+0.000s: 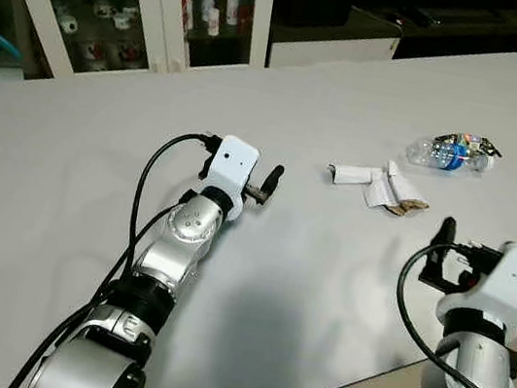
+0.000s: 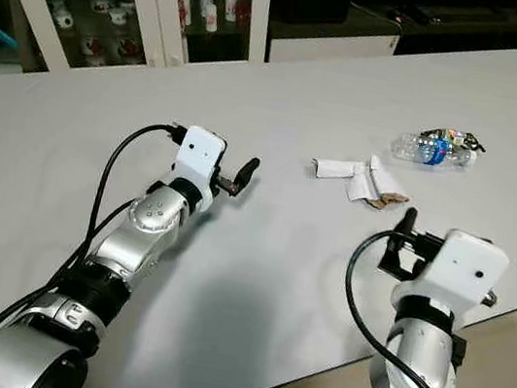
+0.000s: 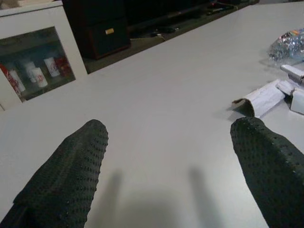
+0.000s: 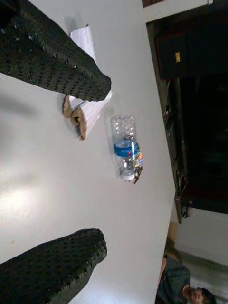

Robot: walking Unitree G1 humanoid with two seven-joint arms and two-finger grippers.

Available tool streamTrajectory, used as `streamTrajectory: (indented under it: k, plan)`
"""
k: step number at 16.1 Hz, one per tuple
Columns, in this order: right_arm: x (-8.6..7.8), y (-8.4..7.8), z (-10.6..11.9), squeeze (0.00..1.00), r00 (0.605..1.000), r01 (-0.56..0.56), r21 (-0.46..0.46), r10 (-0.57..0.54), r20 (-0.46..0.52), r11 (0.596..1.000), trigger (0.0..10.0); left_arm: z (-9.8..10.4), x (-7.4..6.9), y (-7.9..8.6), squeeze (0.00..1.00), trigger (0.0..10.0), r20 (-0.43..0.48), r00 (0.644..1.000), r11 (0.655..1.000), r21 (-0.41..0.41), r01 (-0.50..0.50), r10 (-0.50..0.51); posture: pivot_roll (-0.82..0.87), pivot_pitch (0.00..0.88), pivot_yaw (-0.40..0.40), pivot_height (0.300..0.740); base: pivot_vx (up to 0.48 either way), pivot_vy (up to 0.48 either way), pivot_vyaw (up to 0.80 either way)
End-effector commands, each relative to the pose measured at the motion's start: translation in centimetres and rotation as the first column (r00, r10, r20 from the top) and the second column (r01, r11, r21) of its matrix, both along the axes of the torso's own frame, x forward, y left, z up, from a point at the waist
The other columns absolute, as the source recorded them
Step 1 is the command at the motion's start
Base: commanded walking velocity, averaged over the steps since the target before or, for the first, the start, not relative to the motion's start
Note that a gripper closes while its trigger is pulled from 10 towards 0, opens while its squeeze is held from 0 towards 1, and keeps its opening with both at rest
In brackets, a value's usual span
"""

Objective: Picking trash to rubbish bin

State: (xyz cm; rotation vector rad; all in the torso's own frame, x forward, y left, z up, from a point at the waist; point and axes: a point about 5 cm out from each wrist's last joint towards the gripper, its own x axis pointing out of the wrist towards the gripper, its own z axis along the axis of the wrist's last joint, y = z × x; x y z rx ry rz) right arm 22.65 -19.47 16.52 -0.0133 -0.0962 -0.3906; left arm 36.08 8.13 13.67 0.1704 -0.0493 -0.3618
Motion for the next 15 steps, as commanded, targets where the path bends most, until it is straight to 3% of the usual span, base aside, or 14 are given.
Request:
streamTrajectory:
  k: [1, 8, 10, 15]
  plan:
    - [-0.1, -0.3, -0.5, 0.00, 1.000, 0.017, 0.016, -0.017, -0.011, 1.000, 10.0, -0.2, -0.2, 0.1, 0.00, 10.0, -0.001, 1.000, 1.000, 0.010, 0.007, -0.007, 0.08, 0.136, 0.049, 0.740, 0.000, 0.000, 0.00]
    - [0.6, -2.0, -0.9, 0.00, 0.997, 0.068, -0.005, -0.068, -0.022, 0.998, 10.0, 0.2, -0.2, 0.7, 0.00, 10.0, 0.007, 1.000, 0.999, 0.023, 0.028, -0.028, 0.12, 0.176, 0.068, 0.740, 0.000, 0.000, 0.00]
    - [1.6, -2.9, -0.9, 0.00, 0.997, 0.067, -0.017, -0.067, -0.026, 0.998, 10.0, 0.2, -0.4, 1.5, 0.00, 10.0, 0.008, 1.000, 0.999, 0.043, 0.022, -0.023, 0.14, 0.201, 0.075, 0.740, 0.000, 0.000, 0.00]
    - [6.2, -4.4, -1.9, 0.00, 0.998, -0.034, -0.037, 0.032, -0.062, 0.999, 10.0, 0.9, -1.7, 5.8, 0.00, 10.0, 0.022, 1.000, 0.991, 0.132, -0.015, 0.012, 0.31, 0.298, 0.116, 0.740, 0.000, 0.000, 0.00]
